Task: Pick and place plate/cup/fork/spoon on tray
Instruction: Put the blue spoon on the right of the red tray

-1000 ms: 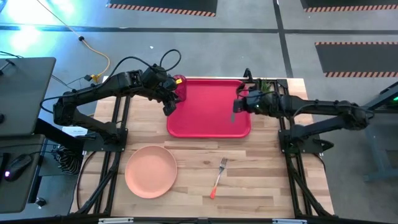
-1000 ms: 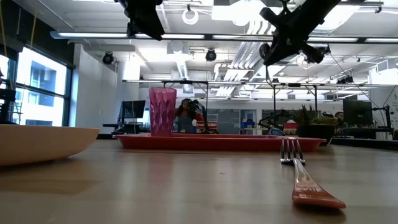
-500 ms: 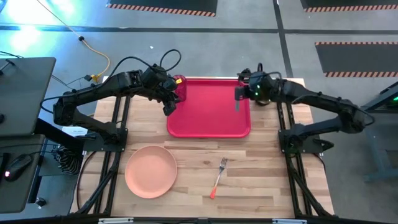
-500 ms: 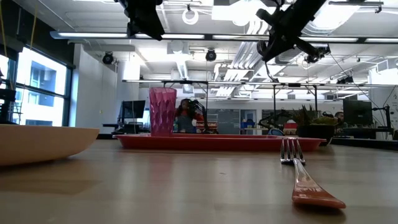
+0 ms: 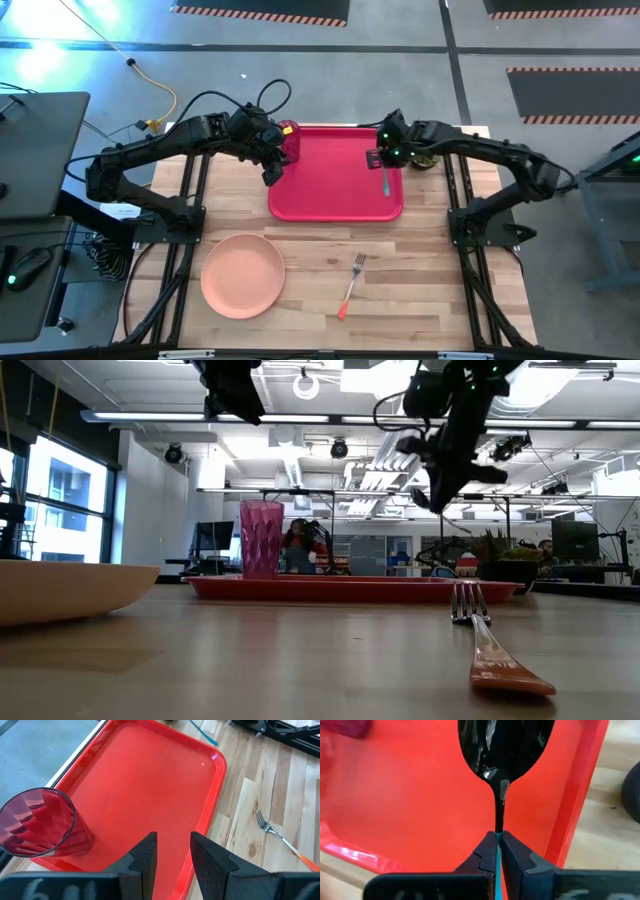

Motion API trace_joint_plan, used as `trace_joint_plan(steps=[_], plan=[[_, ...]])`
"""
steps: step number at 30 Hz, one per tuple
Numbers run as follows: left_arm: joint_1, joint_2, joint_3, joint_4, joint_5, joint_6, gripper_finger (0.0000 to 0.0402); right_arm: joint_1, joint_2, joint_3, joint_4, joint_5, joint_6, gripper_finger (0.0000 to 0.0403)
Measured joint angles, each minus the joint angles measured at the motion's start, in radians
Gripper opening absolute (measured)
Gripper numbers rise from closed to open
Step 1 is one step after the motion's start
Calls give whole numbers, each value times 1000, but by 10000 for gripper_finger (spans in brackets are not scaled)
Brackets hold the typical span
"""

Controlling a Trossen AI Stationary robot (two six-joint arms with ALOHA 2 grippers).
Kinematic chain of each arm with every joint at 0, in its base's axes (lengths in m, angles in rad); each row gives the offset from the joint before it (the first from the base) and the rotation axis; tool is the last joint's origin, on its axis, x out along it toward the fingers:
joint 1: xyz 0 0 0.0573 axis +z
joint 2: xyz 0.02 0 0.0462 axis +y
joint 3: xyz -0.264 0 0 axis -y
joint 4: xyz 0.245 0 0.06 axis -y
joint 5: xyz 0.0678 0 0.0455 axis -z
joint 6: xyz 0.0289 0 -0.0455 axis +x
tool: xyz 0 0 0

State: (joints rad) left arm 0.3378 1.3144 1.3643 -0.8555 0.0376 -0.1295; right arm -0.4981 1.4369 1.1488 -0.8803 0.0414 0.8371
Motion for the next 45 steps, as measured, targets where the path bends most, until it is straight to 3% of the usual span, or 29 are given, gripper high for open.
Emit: trace_joint_plan(steps=[9, 20, 35, 45], plan=[[0, 0, 0, 0, 0, 0, 108, -21, 140, 0, -43, -9, 45, 0], [0, 0, 0, 0, 0, 2, 108, -66, 296, 0, -44, -107, 36, 0], [0, 0, 0, 0, -1, 48, 108, -195, 312, 0, -31, -153, -5, 0], [0, 0, 0, 0, -1, 54, 108, -190, 352, 0, -9, -178, -8, 0]])
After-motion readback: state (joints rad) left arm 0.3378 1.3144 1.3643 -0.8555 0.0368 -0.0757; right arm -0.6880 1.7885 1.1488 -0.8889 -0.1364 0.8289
